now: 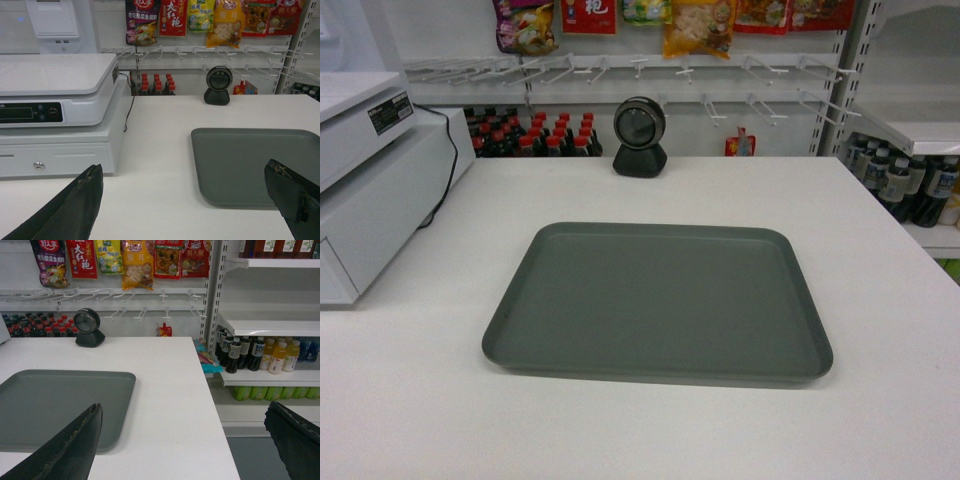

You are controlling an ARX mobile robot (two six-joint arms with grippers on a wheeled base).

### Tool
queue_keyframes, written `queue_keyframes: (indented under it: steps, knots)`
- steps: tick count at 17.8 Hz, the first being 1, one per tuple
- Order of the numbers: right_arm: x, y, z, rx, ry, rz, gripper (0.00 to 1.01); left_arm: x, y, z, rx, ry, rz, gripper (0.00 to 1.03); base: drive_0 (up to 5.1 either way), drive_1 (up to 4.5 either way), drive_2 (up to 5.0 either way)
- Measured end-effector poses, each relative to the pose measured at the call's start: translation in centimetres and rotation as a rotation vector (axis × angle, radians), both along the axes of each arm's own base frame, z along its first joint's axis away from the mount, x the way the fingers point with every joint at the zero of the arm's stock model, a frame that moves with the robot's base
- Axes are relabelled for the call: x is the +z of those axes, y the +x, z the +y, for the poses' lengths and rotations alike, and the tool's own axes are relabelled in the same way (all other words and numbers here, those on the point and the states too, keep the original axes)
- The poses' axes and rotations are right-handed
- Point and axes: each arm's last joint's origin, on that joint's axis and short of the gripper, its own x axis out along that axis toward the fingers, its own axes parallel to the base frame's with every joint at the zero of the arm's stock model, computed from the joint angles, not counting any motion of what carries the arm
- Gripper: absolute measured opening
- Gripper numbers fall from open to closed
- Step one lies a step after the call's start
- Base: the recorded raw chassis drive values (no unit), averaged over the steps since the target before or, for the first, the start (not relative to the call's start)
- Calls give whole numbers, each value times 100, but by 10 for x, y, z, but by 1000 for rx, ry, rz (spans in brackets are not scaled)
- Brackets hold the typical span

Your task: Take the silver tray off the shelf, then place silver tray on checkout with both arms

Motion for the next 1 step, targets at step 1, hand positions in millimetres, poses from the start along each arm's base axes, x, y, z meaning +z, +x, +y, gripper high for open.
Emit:
queue_keyframes:
  steps: [1]
  knots:
    - [0,0,0,0,0,0,98,0,0,0,0,0,0,98,0,0,0]
